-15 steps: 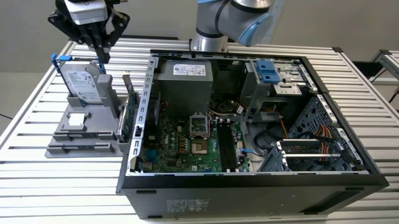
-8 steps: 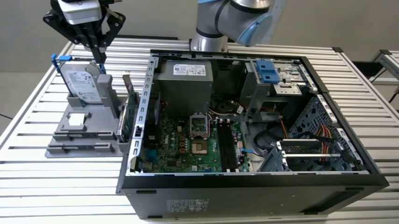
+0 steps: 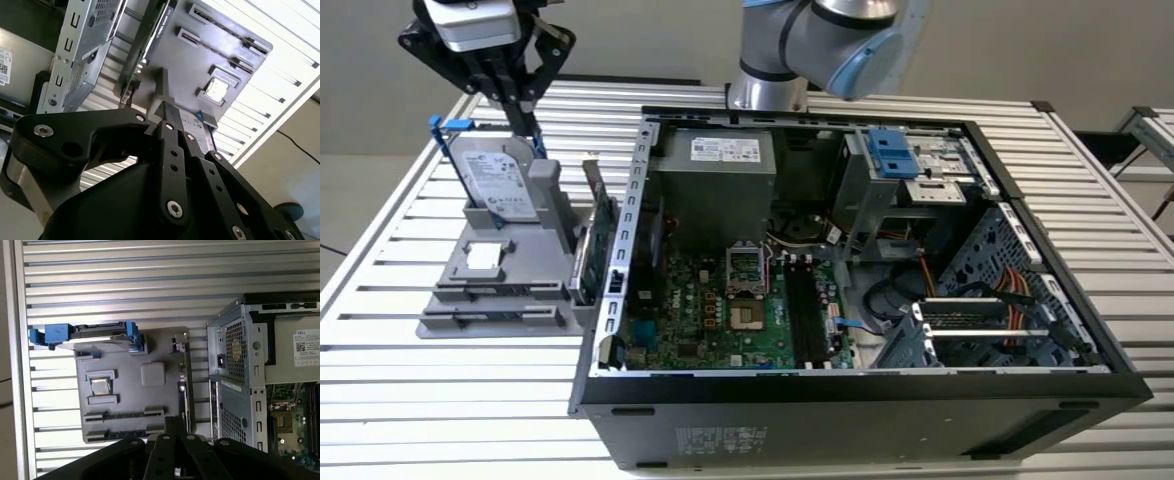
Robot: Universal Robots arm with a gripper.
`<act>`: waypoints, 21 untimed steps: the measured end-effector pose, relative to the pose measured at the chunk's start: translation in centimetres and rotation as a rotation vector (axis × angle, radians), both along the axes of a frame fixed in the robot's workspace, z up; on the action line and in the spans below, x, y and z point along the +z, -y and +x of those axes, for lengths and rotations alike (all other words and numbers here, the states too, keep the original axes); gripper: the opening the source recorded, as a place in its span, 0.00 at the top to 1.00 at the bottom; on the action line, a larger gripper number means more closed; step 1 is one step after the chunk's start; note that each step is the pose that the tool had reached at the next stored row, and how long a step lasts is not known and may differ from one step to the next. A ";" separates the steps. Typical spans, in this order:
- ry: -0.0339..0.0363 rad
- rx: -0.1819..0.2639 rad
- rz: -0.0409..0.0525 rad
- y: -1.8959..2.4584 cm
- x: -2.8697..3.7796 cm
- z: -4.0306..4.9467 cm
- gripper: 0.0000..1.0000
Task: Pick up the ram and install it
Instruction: 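Reach for the ram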
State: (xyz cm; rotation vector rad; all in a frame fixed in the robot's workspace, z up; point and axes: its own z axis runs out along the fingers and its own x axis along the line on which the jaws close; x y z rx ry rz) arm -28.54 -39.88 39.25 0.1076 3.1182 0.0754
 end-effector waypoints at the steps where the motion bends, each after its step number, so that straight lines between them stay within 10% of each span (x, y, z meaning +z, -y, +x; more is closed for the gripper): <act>1: -0.0001 0.000 0.0000 0.00 0.00 -0.14 1.00; 21: -0.0001 0.000 0.0000 0.00 0.00 -2.53 1.00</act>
